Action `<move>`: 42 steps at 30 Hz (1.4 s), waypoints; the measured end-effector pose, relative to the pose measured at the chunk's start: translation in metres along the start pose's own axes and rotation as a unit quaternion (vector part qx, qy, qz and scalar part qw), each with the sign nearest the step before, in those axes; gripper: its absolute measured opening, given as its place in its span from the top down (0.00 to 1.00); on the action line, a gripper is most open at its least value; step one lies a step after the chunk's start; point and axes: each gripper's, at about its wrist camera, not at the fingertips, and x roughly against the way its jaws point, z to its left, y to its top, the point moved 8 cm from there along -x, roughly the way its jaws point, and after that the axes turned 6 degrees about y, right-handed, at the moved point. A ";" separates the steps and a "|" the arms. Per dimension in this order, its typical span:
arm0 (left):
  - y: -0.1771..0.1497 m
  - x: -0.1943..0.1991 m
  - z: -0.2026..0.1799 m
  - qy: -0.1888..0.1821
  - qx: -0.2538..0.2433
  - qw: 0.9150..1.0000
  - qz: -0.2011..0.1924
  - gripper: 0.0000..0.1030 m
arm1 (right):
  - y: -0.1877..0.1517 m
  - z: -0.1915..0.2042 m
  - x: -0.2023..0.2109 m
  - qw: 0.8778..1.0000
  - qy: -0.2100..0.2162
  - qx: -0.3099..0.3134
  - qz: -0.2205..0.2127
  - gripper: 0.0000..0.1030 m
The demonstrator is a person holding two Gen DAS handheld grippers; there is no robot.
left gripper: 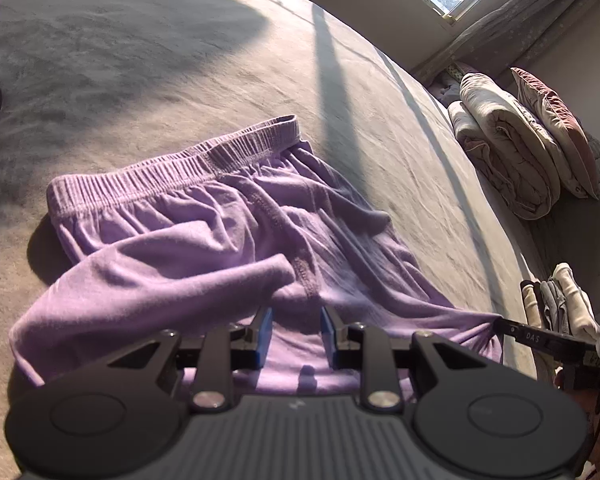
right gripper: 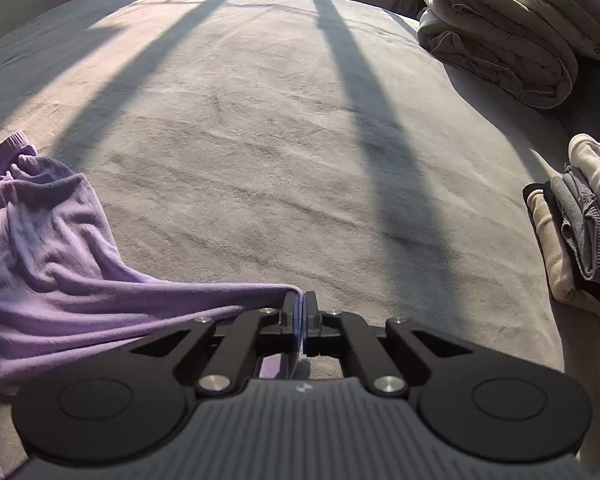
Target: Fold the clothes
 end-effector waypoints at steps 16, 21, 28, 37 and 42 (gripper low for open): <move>0.017 0.014 0.028 0.000 0.033 0.999 -0.018 0.75 | 0.071 -0.003 -0.043 0.997 -0.068 -0.013 -0.028 0.96; 0.025 0.037 0.052 0.018 0.047 0.998 -0.047 0.75 | 0.067 0.012 -0.037 0.999 -0.033 -0.031 -0.011 0.82; 0.033 0.069 0.089 0.053 0.072 0.992 -0.088 0.75 | 0.086 0.067 -0.016 1.000 0.007 -0.009 -0.023 0.59; 0.036 0.071 0.126 0.067 0.117 0.987 -0.084 0.75 | 0.103 0.159 -0.011 0.994 0.098 -0.038 0.006 0.59; 0.038 0.055 0.122 0.044 0.134 0.988 -0.069 0.75 | 0.111 0.209 -0.012 0.984 0.160 -0.075 0.027 0.59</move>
